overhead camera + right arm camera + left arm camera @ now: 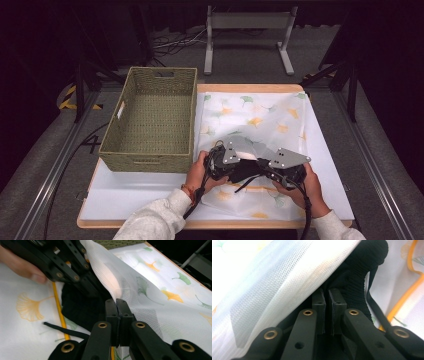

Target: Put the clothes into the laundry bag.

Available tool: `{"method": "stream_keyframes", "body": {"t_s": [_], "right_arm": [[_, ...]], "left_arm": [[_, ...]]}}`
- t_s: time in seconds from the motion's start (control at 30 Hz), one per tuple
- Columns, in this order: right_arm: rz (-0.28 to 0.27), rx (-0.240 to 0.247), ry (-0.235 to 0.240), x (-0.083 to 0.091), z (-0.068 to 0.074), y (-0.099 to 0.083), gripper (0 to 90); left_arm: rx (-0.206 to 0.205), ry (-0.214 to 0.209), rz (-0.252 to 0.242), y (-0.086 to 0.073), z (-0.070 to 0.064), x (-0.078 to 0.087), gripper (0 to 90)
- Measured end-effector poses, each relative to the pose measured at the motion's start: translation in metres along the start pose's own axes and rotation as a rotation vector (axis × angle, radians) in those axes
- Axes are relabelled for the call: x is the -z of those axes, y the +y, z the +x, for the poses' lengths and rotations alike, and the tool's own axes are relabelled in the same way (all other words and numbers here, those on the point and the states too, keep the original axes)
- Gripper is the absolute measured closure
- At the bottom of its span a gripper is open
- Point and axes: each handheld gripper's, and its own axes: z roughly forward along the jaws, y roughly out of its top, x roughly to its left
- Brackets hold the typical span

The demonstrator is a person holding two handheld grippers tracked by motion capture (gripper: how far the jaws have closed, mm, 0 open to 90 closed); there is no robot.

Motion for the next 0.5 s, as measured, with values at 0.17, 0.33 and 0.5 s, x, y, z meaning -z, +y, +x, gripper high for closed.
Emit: {"method": "stream_keyframes", "body": {"t_s": [0.17,0.33,0.5], "right_arm": [[-0.005,-0.01,0.008,0.001,0.0,0.0,89.5],[-0.021,-0.023,0.009,0.005,-0.002,0.0,89.5],[-0.035,-0.032,0.012,0.01,-0.002,0.001,89.5]], "left_arm": [[-0.003,-0.008,-0.017,0.001,-0.001,0.003,81.1],[-0.048,-0.081,-0.03,0.001,-0.005,0.033,76.0],[-0.114,-0.147,-0.007,-0.003,-0.016,0.047,85.3]]}}
